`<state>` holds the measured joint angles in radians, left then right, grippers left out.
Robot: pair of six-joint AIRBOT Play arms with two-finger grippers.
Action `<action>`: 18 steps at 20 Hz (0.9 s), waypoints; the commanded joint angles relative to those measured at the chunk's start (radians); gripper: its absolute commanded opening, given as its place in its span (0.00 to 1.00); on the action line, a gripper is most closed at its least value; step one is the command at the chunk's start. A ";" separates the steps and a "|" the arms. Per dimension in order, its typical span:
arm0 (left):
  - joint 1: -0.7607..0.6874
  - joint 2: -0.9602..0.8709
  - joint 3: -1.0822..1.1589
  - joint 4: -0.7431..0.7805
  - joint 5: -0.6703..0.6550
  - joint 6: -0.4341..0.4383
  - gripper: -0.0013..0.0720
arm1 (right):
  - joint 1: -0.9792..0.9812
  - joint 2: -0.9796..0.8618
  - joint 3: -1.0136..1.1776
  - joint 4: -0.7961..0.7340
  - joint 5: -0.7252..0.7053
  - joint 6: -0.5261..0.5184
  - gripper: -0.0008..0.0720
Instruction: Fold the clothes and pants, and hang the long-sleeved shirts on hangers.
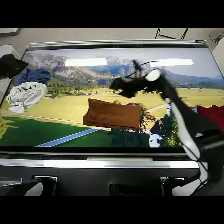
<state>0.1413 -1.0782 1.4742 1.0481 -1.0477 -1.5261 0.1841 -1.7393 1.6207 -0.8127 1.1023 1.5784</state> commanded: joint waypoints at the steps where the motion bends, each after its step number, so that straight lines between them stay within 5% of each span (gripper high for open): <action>1: -0.022 0.010 0.000 0.003 -0.004 0.008 0.06 | -0.225 0.055 -0.047 -0.391 0.375 0.098 0.93; 3: -0.035 0.010 0.000 0.003 -0.004 0.008 0.06 | -0.288 0.054 -0.191 -0.321 0.381 0.113 0.93; 8: -0.078 0.010 0.000 -0.001 -0.004 0.007 0.06 | -0.235 0.051 -0.492 0.062 0.044 -0.058 0.88; 11: -0.101 0.009 0.000 -0.001 -0.002 0.007 0.06 | -0.215 0.002 -0.501 0.145 0.058 -0.085 0.87; 12: -0.106 0.009 0.000 -0.001 -0.002 0.007 0.06 | -0.209 -0.011 -0.501 0.163 0.066 -0.106 0.75; 14: -0.112 0.009 0.000 -0.001 0.000 0.007 0.06 | -0.206 -0.015 -0.494 0.243 0.077 -0.194 0.19; 15: -0.112 0.009 0.000 -0.001 0.000 0.007 0.06 | -0.219 -0.011 -0.473 0.300 0.113 -0.243 0.06; 18: -0.112 0.009 0.000 -0.001 0.002 0.008 0.06 | -0.294 0.027 -0.315 0.332 0.237 -0.284 0.06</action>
<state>0.0334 -1.0691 1.4742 1.0470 -1.0485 -1.5188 -0.0601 -1.7340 1.2034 -0.5594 1.2446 1.3647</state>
